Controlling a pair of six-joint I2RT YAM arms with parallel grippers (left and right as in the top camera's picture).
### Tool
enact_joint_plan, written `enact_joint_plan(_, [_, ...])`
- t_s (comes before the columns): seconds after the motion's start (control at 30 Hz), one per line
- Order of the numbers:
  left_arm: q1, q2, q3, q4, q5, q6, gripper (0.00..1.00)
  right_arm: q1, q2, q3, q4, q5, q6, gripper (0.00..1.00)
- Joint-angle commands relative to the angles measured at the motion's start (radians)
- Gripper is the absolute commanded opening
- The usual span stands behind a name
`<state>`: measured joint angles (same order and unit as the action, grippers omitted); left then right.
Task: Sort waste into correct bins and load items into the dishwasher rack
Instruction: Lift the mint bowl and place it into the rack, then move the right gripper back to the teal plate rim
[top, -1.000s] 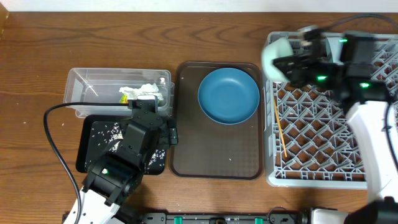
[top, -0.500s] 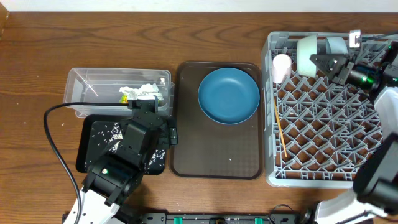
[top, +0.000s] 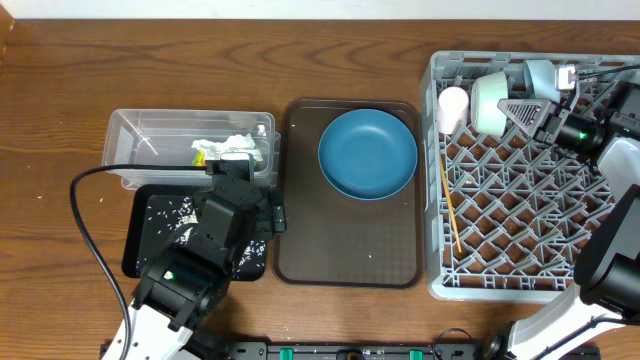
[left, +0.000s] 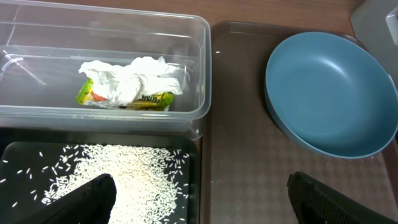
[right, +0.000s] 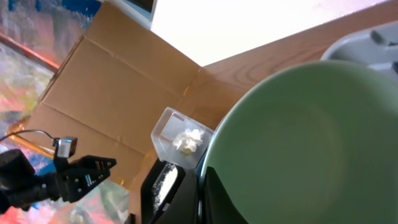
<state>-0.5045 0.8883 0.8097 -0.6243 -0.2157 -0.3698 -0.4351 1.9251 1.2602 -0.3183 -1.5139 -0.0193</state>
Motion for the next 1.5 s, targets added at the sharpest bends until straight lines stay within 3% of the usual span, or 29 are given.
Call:
enact_joint_plan(0.0, [0.004,-0.001,0.019,0.000,-0.002,-0.010,0.91,-0.026,0.001,0.002,-0.037,0.046,-0.012,0.01])
enact_joint_plan(0.4, [0.004,-0.001,0.019,0.000,-0.002,-0.009,0.91,-0.106,0.001,0.002,-0.272,0.293,-0.016,0.01])
enact_joint_plan(0.57, [0.004,-0.001,0.019,0.000,-0.002,-0.010,0.91,-0.129,0.001,0.002,-0.378,0.304,-0.082,0.02])
enact_joint_plan(0.77, [0.004,-0.001,0.019,0.000,-0.002,-0.009,0.91,-0.156,-0.003,0.002,-0.496,0.319,-0.135,0.25])
enact_joint_plan(0.83, [0.004,-0.001,0.019,0.000,-0.002,-0.010,0.91,-0.166,-0.012,0.002,-0.533,0.361,-0.140,0.36])
enact_joint_plan(0.93, [0.004,-0.001,0.019,0.000,-0.002,-0.010,0.91,-0.180,-0.040,0.002,-0.575,0.450,-0.144,0.66])
enact_joint_plan(0.97, [0.004,-0.001,0.019,0.000,-0.002,-0.010,0.91,-0.183,-0.053,0.002,-0.582,0.472,-0.143,0.97])
enact_joint_plan(1.27, [0.004,-0.001,0.019,0.000,-0.002,-0.009,0.91,-0.212,-0.298,0.002,-0.591,0.678,-0.047,0.99])
enact_joint_plan(1.47, [0.004,-0.001,0.019,0.000,-0.002,-0.010,0.91,-0.155,-0.508,0.002,-0.587,0.830,-0.039,0.99])
